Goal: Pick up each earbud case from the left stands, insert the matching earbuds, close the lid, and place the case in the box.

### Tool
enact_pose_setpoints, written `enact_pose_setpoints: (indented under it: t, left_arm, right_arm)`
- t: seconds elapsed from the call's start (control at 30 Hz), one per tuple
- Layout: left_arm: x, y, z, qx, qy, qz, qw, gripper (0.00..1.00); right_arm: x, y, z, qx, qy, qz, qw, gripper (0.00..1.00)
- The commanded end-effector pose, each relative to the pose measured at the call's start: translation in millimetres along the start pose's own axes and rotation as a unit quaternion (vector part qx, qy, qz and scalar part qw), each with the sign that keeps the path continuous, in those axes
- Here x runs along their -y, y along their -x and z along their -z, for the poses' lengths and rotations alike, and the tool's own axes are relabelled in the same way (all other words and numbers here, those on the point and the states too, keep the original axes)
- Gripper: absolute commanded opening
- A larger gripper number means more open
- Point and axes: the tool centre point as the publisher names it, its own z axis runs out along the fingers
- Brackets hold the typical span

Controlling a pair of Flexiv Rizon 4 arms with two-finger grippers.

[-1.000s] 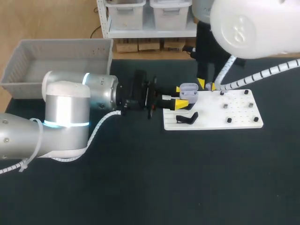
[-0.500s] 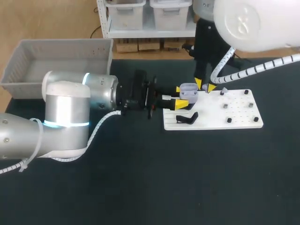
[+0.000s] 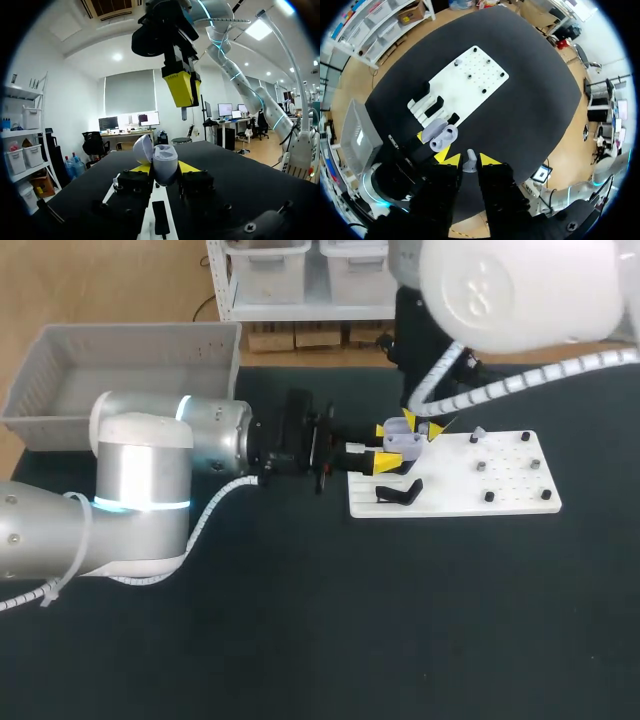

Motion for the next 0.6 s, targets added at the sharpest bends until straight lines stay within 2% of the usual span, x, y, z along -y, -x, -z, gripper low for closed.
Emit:
enact_pose_setpoints:
  t: [0.03,0.2,0.6]
  left_arm:
    - [1.4,-0.4,0,0.000,0.003,-0.001,1.000,0.00]
    - [1.4,-0.4,0,0.000,0.003,-0.001,1.000,0.00]
    - [1.4,-0.4,0,0.000,0.003,-0.001,1.000,0.00]
  right_arm:
    - [-11,-3,1,0.000,-0.010,-0.015,1.000,0.00]
    - [-13,-5,-4,-0.006,-0.008,-0.021,1.000,0.00]
    - [-22,7,-15,-0.006,0.000,-0.041,0.999,0.00]
